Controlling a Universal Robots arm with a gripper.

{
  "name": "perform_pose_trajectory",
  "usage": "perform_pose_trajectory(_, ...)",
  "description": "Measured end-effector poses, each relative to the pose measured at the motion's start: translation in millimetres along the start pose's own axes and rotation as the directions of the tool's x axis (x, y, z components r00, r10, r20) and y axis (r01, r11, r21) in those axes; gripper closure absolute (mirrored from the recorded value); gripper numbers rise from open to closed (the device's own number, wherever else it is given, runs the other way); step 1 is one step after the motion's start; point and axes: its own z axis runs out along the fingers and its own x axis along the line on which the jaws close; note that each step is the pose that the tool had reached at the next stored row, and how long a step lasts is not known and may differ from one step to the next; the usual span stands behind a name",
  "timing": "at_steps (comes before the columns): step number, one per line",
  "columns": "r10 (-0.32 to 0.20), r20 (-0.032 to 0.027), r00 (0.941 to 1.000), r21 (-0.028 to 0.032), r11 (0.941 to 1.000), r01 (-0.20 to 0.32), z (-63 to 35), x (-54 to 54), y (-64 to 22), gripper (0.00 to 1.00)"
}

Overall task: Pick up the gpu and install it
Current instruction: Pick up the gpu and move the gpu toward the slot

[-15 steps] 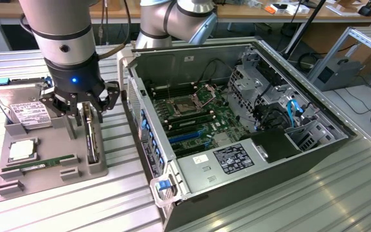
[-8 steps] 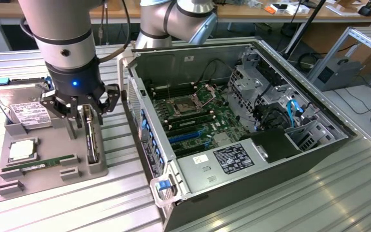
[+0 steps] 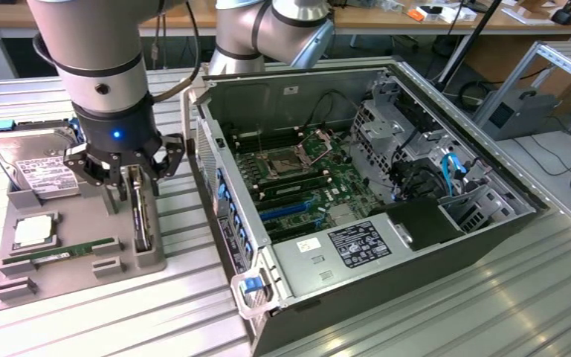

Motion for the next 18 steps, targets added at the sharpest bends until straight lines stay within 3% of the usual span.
perform_pose_trajectory(18, 0.0, 0.0, 1.0, 0.0001, 1.0, 0.0, 22.1, 3.1, -2.0, 0.52)
